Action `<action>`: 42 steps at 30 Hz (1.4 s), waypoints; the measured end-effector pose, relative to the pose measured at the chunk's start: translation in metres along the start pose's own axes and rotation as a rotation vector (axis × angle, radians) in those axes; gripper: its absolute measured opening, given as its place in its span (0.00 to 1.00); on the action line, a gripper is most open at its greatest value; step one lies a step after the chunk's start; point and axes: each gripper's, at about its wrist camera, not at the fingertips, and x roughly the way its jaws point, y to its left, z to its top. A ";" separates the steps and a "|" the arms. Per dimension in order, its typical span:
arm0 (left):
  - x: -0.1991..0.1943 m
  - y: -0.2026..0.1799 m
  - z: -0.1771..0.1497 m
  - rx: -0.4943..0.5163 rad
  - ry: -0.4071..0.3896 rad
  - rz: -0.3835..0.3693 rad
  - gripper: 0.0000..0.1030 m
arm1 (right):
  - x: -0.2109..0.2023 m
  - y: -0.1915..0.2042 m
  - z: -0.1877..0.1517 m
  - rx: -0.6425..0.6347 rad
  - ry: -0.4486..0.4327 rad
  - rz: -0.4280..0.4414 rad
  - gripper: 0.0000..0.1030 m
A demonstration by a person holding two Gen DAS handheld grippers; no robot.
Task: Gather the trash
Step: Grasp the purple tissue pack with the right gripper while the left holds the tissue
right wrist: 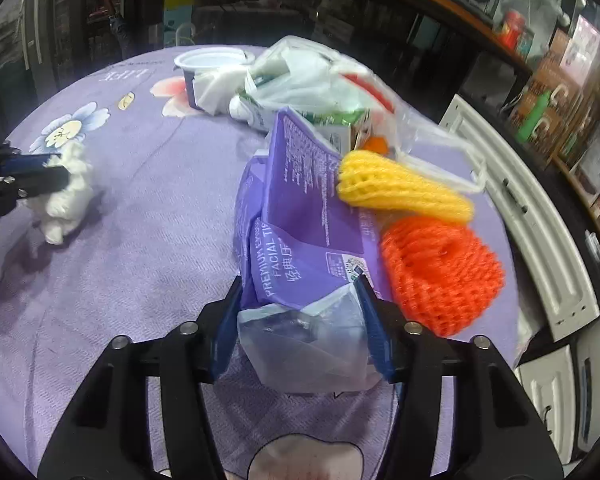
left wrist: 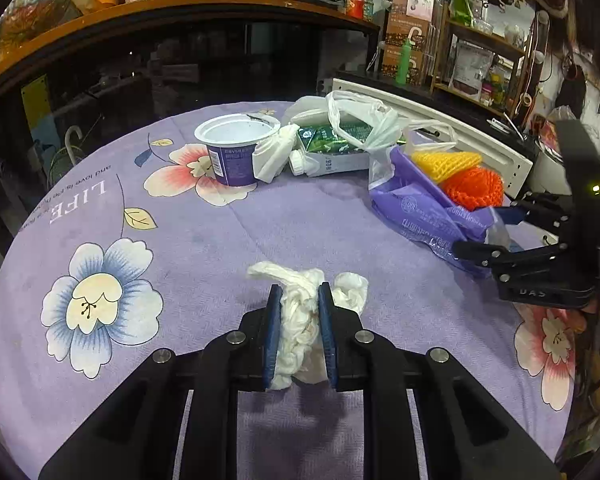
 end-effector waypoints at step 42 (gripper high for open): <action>-0.067 -0.169 -0.007 0.134 -0.124 -0.304 0.18 | -0.181 -0.073 -0.172 0.429 -0.251 0.037 0.31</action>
